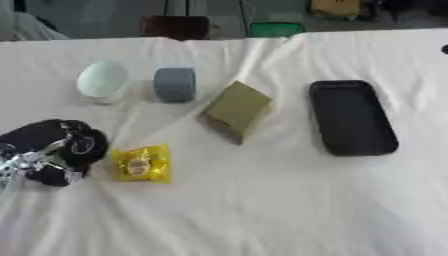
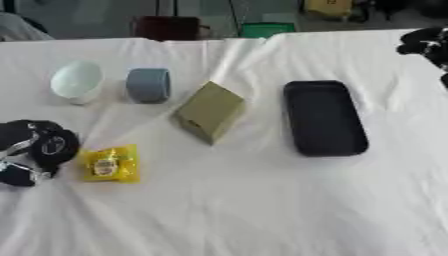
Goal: Pick up objects on the table and place them in the box.
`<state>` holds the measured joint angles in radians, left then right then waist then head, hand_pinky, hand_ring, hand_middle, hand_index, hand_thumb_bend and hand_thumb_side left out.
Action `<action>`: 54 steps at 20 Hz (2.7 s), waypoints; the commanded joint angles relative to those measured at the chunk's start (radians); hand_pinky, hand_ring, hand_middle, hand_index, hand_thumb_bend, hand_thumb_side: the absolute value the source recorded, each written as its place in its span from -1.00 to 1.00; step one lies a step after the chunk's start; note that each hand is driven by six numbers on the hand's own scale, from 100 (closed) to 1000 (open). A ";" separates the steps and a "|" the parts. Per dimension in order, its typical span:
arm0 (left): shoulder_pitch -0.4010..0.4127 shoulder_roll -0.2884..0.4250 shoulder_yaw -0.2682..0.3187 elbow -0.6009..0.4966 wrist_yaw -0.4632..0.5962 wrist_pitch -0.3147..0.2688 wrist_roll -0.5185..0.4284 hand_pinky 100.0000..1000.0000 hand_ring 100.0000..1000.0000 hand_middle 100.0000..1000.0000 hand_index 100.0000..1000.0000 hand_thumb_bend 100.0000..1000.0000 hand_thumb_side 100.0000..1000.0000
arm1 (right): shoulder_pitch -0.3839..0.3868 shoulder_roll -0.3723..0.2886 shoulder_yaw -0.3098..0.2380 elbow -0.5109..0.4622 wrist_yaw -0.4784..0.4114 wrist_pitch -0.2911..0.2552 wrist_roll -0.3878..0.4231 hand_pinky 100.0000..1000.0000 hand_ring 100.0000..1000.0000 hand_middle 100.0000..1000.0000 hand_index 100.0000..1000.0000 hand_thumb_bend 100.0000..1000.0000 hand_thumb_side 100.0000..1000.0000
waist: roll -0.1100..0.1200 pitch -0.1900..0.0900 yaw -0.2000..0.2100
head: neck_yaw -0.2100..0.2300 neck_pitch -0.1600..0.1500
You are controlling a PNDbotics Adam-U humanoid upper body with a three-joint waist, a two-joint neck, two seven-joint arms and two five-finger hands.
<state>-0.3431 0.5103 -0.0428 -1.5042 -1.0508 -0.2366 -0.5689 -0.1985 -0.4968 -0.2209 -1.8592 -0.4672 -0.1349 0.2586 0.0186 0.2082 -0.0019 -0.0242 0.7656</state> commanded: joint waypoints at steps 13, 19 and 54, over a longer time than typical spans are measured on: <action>-0.044 0.063 0.041 -0.217 0.117 0.013 -0.041 1.00 0.83 0.64 -0.19 -1.00 -0.68 | -0.012 -0.021 -0.009 -0.006 -0.002 -0.003 0.003 0.30 0.28 0.58 0.74 -1.00 0.50 | 0.000 -0.019 -0.003 | -0.005 0.004; -0.043 0.064 0.041 -0.213 0.111 0.010 -0.059 1.00 0.84 0.65 -0.19 -1.00 -0.69 | -0.013 -0.021 -0.009 -0.006 -0.002 -0.002 0.003 0.30 0.28 0.58 0.74 -1.00 0.50 | 0.001 -0.018 -0.003 | -0.005 0.004; -0.319 0.013 -0.091 -0.205 0.304 -0.069 -0.090 0.95 0.83 0.62 -0.24 -1.00 -0.73 | -0.020 -0.022 -0.002 -0.002 -0.007 0.004 0.013 0.30 0.28 0.58 0.74 -1.00 0.49 | 0.009 -0.032 -0.037 | -0.004 0.004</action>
<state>-0.6398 0.5192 -0.1195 -1.7171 -0.7730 -0.2965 -0.6562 -0.2050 -0.4968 -0.2202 -1.8528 -0.4686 -0.1284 0.2674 0.0314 0.1932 -0.0421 -0.0311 0.7656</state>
